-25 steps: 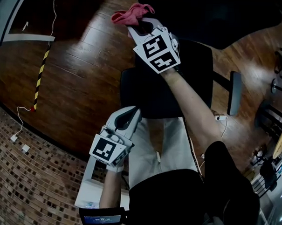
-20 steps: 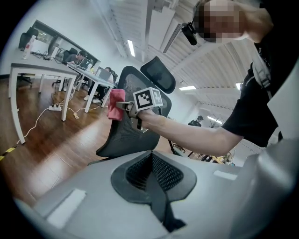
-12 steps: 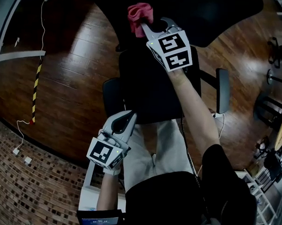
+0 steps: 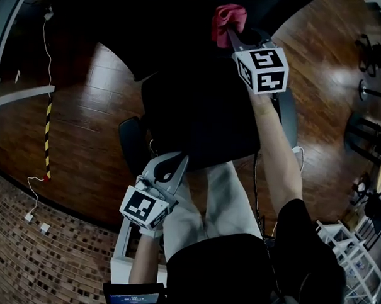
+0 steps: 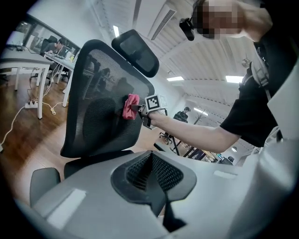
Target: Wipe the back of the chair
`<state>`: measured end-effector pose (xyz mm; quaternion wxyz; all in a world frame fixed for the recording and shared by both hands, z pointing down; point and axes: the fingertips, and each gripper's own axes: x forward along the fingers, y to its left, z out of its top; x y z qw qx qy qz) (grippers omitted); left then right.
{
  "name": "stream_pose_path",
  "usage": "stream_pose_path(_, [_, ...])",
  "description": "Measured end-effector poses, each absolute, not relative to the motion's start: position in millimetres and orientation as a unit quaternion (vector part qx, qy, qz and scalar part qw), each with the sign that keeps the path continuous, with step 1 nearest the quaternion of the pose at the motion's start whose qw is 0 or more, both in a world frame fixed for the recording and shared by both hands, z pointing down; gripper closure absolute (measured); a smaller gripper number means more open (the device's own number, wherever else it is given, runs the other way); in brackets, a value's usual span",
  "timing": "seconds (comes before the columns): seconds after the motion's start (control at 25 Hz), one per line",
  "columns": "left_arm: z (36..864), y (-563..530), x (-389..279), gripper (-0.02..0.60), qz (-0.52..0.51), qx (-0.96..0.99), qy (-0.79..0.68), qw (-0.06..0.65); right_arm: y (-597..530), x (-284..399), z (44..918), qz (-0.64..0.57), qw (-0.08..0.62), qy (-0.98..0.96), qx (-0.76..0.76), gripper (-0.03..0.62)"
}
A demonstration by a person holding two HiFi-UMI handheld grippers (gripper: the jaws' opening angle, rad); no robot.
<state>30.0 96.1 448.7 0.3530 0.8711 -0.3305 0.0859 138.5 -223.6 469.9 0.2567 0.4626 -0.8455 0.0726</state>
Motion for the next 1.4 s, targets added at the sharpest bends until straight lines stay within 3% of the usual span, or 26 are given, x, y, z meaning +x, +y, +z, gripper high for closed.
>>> stream_pose_path(0.72, [444.2,95.2,53.7,0.589,0.081,0.879,-0.318,0.346,-254.1,353.6,444.7,0.067,0.313,-0.706,0.631,0.548])
stream_pose_path(1.4, [444.5,123.9,-15.8,0.589,0.051,0.860,-0.376,0.342,-240.1,110.0,417.1,-0.024,0.312,-0.811,0.494,0.548])
